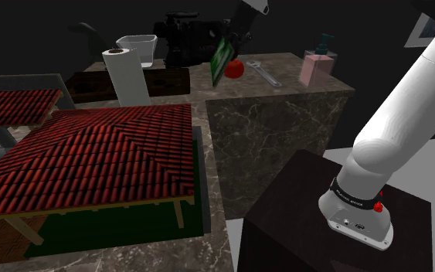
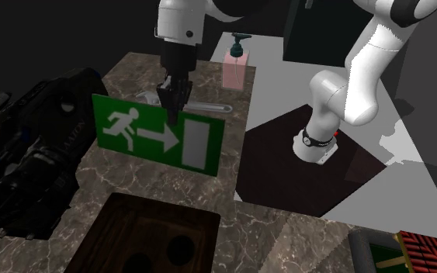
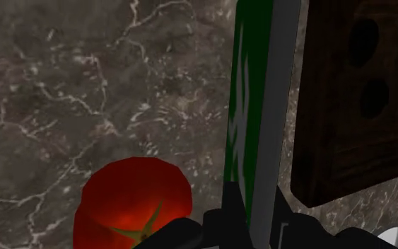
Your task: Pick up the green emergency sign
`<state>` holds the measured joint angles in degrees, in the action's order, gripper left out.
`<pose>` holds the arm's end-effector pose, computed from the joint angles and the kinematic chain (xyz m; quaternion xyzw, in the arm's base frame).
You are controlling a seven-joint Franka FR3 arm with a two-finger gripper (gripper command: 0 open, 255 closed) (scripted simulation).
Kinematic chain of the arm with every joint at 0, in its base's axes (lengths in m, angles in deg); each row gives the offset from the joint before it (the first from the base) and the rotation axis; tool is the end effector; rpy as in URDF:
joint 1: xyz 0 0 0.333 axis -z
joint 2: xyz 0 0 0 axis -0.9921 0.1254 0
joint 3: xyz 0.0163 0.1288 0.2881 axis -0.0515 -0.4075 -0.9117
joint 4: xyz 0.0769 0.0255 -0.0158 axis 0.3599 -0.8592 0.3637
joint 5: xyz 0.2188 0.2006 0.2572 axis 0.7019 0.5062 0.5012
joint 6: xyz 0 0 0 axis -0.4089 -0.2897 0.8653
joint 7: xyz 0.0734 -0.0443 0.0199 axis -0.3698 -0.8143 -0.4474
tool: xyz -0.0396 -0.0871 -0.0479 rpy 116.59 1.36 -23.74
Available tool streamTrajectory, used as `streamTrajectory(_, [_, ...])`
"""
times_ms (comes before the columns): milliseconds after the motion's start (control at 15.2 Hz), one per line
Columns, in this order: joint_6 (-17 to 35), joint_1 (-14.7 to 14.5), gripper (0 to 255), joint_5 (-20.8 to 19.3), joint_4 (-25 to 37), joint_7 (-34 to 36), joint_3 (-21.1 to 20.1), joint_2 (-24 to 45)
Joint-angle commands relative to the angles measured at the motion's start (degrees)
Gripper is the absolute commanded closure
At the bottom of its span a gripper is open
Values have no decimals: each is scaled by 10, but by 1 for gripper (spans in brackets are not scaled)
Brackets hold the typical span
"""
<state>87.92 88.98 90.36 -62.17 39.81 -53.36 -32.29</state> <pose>0.5301 -0.1215 0.5973 -0.8902 0.3813 -0.1054 0.2258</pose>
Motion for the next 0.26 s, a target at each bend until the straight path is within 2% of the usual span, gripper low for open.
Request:
streamTrajectory(0, [-14,1,255,-2,18,5,1,3])
streamTrajectory(198, [-22,1,255,-3,27,9,1,4])
